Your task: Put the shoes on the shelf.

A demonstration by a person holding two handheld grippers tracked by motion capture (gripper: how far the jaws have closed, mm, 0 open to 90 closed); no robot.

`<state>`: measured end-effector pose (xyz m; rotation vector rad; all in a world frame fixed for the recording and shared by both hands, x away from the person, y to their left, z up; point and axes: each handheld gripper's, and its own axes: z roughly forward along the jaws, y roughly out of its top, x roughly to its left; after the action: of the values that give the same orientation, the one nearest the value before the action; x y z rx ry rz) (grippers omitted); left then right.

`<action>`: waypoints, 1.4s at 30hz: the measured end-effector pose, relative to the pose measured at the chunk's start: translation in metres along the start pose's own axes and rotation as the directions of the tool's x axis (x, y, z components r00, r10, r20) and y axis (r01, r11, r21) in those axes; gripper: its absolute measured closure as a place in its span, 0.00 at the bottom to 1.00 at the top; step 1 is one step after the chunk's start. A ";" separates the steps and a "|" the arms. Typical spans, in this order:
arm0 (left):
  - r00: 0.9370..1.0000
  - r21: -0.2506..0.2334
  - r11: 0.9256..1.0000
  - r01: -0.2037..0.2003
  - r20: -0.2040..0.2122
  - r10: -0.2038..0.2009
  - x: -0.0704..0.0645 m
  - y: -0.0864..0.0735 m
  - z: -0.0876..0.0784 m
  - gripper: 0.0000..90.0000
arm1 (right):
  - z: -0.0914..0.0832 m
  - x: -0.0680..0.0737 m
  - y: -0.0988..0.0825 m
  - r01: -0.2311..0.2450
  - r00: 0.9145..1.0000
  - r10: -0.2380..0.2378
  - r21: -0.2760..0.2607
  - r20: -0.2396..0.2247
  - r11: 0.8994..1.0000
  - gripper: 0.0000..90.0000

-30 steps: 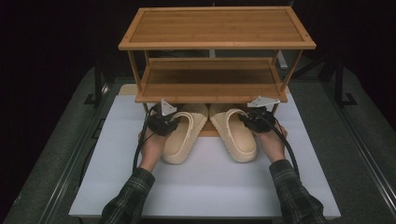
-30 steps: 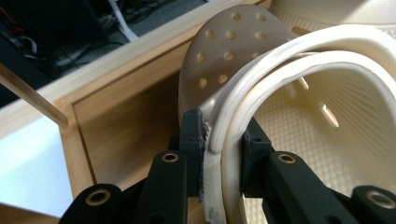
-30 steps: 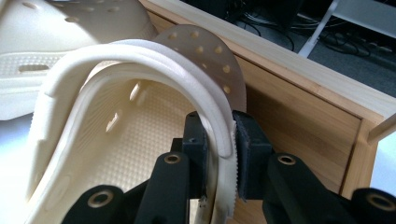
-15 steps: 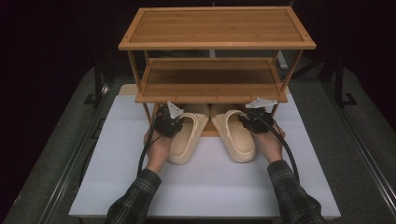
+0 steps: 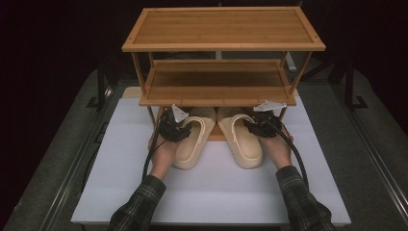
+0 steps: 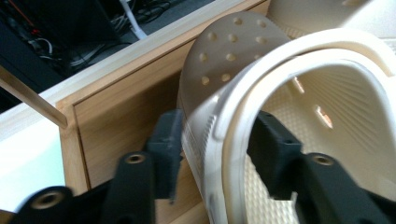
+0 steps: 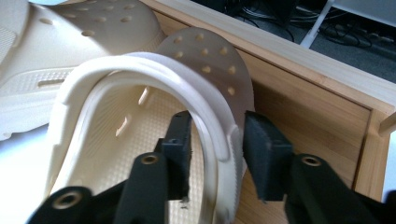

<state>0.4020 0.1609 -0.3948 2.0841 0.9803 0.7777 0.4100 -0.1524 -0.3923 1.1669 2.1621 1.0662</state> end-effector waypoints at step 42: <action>0.919 0.036 0.999 -0.018 0.394 0.002 0.003 -0.089 -0.045 0.02 | -0.037 0.016 -0.082 0.028 0.954 0.008 0.116 -0.299 0.993 0.00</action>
<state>0.3344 0.2202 -0.4385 2.1665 0.7646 0.3201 0.3358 -0.1827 -0.4365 1.1023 2.4916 1.1886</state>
